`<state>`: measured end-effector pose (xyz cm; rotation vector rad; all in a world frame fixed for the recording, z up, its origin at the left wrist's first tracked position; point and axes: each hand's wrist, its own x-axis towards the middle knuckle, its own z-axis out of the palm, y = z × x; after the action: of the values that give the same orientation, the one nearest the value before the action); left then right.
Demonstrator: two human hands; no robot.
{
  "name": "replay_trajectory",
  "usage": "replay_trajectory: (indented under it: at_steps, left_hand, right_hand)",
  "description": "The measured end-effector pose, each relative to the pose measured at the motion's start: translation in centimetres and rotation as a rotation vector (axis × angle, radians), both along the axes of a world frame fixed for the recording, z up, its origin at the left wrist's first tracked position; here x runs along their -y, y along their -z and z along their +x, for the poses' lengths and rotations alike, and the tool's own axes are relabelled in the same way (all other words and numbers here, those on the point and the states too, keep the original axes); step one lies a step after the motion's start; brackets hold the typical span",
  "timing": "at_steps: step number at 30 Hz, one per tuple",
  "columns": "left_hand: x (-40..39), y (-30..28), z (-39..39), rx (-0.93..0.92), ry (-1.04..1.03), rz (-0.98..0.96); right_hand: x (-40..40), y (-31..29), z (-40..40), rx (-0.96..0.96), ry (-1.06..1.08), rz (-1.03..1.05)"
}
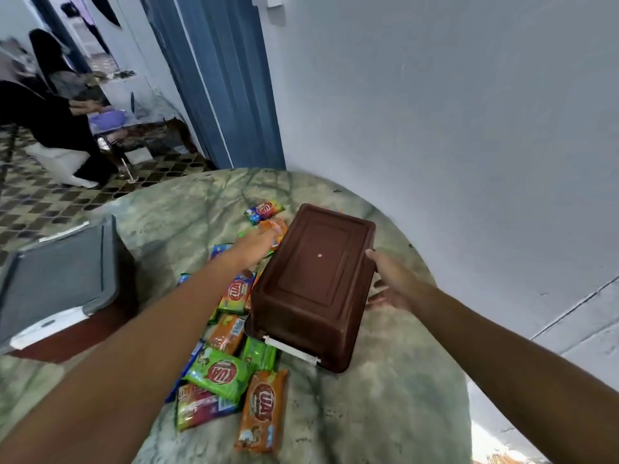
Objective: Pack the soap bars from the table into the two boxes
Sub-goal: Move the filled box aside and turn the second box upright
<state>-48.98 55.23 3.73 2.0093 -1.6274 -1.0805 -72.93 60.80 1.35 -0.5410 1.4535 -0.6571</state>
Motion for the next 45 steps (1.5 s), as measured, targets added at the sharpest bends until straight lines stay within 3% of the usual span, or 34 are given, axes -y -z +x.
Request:
replay_trajectory:
  at_steps: [3, 5, 7, 11, 16, 20, 23, 26, 29, 32, 35, 36, 39, 40, 45]
  left_hand:
    - [1.4, 2.2, -0.4, -0.095, -0.057, 0.281]
    - [3.1, 4.9, 0.5, -0.191, -0.040, 0.302]
    - [1.7, 3.1, -0.1, -0.253, -0.060, 0.313]
    - [-1.1, -1.4, -0.6, -0.449, -0.087, 0.148]
    - [-4.1, -4.5, 2.2, -0.934, -0.222, -0.165]
    - [-7.7, -3.9, 3.9, -1.226, -0.310, -0.023]
    - [-10.8, -2.2, 4.3, -1.144, -0.259, 0.171]
    - [-13.2, 0.3, 4.4, -1.033, -0.324, 0.169]
    - [-14.4, 1.5, 5.2, -1.054, -0.391, 0.173]
    - [-14.6, 1.6, 5.4, -1.087, -0.438, 0.164]
    - [-14.4, 1.3, 4.6, -1.154, -0.510, 0.115]
    - [-14.4, 1.0, 4.1, -1.168, -0.540, 0.093]
    - [-14.0, 1.2, 2.4, -1.215, -0.612, 0.040]
    - [-14.1, 1.1, 1.7, -1.221, -0.632, 0.023]
    - [-15.7, 1.3, -0.3, -1.146, -0.655, -0.021]
  right_hand:
    - [1.6, 2.4, 0.1, 0.185, 0.037, 0.098]
    - [1.9, 2.8, 0.6, 0.203, 0.036, 0.102]
    - [1.6, 2.5, 0.8, 0.206, 0.039, 0.061]
    - [0.3, -0.4, 0.7, 0.260, 0.056, -0.203]
    - [-1.2, -3.4, -0.6, 0.444, 0.326, -0.563]
    - [-4.8, -3.9, -1.3, 0.700, 0.187, -0.508]
    - [-8.7, -3.7, 0.5, 0.506, 0.062, -0.457]
    - [-11.8, -2.4, 1.9, 0.306, 0.079, -0.412]
    - [-13.9, -2.6, 3.1, 0.124, 0.082, -0.398]
    - [-14.9, -3.6, 2.9, 0.005, 0.305, -0.423]
    - [-16.9, -3.2, 1.8, 0.097, 0.785, -0.389]
    - [-18.2, -2.6, 1.8, 0.155, 0.851, -0.360]
    - [-21.3, -0.6, 4.1, 0.439, 0.667, -0.303]
    - [-21.7, -0.5, 5.3, 0.450, 0.590, -0.327]
    - [-19.4, -1.3, 6.0, 0.226, 0.526, -0.498]
